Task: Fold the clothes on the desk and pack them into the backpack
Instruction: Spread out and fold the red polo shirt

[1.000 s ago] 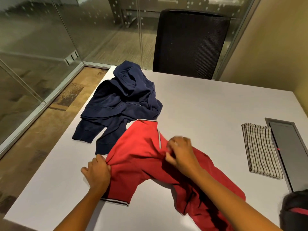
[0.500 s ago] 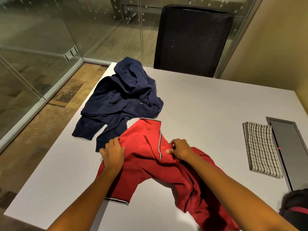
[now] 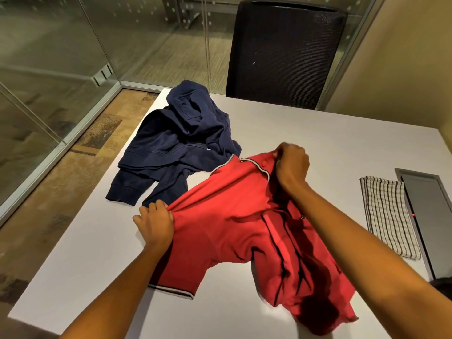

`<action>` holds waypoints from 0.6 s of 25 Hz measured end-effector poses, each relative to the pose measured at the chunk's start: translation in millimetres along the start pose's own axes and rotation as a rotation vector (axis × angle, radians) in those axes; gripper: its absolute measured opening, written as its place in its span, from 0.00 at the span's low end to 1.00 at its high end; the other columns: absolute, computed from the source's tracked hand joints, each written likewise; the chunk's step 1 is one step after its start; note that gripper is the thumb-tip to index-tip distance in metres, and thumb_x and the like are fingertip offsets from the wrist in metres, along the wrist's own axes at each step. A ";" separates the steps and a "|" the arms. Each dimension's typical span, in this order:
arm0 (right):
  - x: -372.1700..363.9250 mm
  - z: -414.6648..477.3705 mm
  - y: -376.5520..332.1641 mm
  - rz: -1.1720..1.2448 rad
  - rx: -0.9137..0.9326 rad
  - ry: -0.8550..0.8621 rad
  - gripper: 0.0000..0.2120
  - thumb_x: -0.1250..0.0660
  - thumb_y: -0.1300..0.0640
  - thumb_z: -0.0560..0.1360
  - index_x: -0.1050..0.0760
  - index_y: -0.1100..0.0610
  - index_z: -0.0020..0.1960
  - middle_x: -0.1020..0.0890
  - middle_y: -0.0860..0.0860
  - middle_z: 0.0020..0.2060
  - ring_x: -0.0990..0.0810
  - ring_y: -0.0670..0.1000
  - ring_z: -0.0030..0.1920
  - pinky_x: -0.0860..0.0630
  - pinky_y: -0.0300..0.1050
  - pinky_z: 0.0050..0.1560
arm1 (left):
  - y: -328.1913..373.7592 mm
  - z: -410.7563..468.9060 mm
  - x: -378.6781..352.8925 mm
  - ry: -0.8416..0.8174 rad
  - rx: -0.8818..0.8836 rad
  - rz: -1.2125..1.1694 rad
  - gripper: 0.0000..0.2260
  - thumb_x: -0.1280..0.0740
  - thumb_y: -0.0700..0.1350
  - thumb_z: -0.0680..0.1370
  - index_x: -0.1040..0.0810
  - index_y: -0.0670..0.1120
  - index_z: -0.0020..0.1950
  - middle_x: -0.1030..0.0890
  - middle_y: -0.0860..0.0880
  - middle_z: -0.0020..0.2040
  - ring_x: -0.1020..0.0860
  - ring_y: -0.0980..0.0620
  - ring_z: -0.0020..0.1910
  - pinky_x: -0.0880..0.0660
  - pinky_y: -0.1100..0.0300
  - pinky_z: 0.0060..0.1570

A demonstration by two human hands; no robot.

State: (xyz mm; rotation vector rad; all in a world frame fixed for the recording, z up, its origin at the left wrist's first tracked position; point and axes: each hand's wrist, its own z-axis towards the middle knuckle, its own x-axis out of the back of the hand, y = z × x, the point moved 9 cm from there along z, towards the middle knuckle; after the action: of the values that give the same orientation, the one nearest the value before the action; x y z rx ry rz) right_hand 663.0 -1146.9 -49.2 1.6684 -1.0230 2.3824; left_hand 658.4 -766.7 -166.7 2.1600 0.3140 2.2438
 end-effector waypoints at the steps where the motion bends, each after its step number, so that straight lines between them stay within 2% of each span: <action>1: 1.8 8.5 3.7 0.103 -0.015 0.041 0.13 0.39 0.70 0.74 0.19 0.61 0.52 0.17 0.59 0.48 0.20 0.61 0.50 0.29 0.44 0.44 | 2.3 1.2 3.9 0.018 -0.008 0.006 0.02 0.34 0.38 0.76 0.23 0.41 0.47 0.21 0.40 0.44 0.27 0.38 0.48 0.38 0.47 0.46; 3: -0.6 14.9 9.3 0.295 0.004 0.036 0.19 0.40 0.76 0.72 0.22 0.61 0.57 0.18 0.58 0.52 0.20 0.57 0.54 0.30 0.35 0.51 | 4.8 1.8 9.2 0.046 -0.011 -0.007 0.03 0.33 0.37 0.75 0.24 0.40 0.48 0.21 0.39 0.45 0.27 0.38 0.48 0.37 0.47 0.45; 5: 0.1 1.5 9.8 0.321 0.085 0.002 0.21 0.39 0.78 0.71 0.23 0.62 0.59 0.19 0.58 0.55 0.21 0.56 0.58 0.33 0.31 0.59 | 1.0 -1.0 7.8 0.047 0.005 -0.030 0.06 0.33 0.37 0.74 0.24 0.40 0.51 0.22 0.38 0.48 0.27 0.37 0.49 0.36 0.46 0.46; 6: 1.1 -11.5 12.6 0.319 0.129 -0.006 0.21 0.39 0.78 0.70 0.23 0.62 0.59 0.19 0.58 0.55 0.22 0.57 0.58 0.34 0.34 0.65 | -1.2 -4.1 6.5 0.049 0.008 -0.048 0.09 0.33 0.37 0.73 0.24 0.40 0.53 0.22 0.38 0.50 0.27 0.37 0.50 0.34 0.46 0.47; 8: 2.9 -49.2 26.1 0.297 0.189 -0.004 0.18 0.37 0.76 0.70 0.22 0.63 0.56 0.18 0.59 0.52 0.22 0.59 0.55 0.37 0.52 0.72 | 4.6 -14.0 7.2 0.068 -0.052 -0.100 0.14 0.31 0.37 0.71 0.24 0.41 0.56 0.23 0.39 0.54 0.26 0.36 0.53 0.32 0.44 0.49; 9: 3.2 -72.2 35.7 0.256 0.212 0.001 0.14 0.36 0.72 0.71 0.22 0.62 0.54 0.18 0.58 0.51 0.22 0.60 0.54 0.38 0.55 0.72 | 14.1 -22.3 8.0 0.082 -0.132 -0.126 0.16 0.28 0.38 0.70 0.24 0.42 0.57 0.23 0.40 0.55 0.26 0.37 0.53 0.30 0.44 0.49; 11: 2.2 -120.9 58.5 0.150 0.242 -0.002 0.08 0.34 0.61 0.75 0.22 0.58 0.53 0.19 0.54 0.49 0.22 0.58 0.52 0.35 0.56 0.69 | 40.9 -46.5 4.1 0.076 -0.348 -0.165 0.16 0.25 0.42 0.69 0.23 0.45 0.54 0.22 0.45 0.55 0.24 0.40 0.52 0.29 0.46 0.48; 13: 0.0 -168.3 86.9 0.056 0.174 -0.041 0.13 0.32 0.50 0.76 0.23 0.56 0.57 0.21 0.51 0.52 0.25 0.55 0.53 0.30 0.54 0.61 | 61.2 -75.3 -7.1 0.011 -0.508 -0.186 0.16 0.23 0.47 0.68 0.22 0.49 0.52 0.21 0.49 0.54 0.23 0.44 0.50 0.29 0.50 0.46; 15: -7.3 -207.3 124.1 0.019 -0.004 -0.114 0.22 0.27 0.46 0.73 0.25 0.57 0.62 0.22 0.53 0.54 0.24 0.56 0.54 0.27 0.53 0.56 | 67.9 -97.8 -23.3 -0.065 -0.565 -0.187 0.18 0.22 0.50 0.66 0.22 0.50 0.52 0.21 0.51 0.52 0.22 0.46 0.48 0.31 0.52 0.44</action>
State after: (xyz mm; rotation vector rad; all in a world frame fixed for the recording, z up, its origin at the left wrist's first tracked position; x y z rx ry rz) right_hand 446.7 -1128.3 -155.5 1.8199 -1.0636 2.3182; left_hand 571.5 -850.0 -182.1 1.8123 -0.1080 1.8637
